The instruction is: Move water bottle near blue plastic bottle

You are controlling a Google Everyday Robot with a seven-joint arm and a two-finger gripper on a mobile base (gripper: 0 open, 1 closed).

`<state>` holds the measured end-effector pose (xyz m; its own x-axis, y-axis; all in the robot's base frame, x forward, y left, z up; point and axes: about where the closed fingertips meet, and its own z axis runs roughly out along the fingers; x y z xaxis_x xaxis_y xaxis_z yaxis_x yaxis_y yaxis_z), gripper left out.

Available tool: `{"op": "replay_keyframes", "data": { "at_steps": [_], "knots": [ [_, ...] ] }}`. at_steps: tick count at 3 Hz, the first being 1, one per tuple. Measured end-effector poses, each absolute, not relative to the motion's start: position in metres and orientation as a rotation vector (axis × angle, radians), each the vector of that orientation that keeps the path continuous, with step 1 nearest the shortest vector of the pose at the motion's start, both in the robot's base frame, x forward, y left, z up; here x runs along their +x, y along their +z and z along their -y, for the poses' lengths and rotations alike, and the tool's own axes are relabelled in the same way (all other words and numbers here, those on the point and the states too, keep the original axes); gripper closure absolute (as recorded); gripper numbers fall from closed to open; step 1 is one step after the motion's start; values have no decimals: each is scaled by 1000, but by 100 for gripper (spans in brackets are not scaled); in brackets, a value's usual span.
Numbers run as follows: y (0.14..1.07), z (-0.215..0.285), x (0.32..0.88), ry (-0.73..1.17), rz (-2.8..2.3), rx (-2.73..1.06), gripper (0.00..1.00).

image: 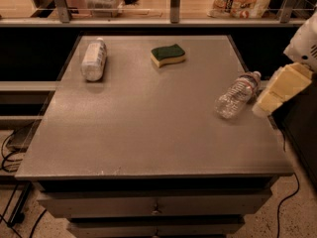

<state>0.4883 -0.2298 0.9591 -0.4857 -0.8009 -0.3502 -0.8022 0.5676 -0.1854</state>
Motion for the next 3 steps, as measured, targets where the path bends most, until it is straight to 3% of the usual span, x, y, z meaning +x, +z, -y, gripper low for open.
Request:
{"op": "replay_keyframes", "data": {
  "at_steps": [1, 3],
  "knots": [
    [959, 228, 490, 16, -2430, -1241, 0],
    [921, 237, 512, 305, -2548, -1007, 0]
  ]
}}
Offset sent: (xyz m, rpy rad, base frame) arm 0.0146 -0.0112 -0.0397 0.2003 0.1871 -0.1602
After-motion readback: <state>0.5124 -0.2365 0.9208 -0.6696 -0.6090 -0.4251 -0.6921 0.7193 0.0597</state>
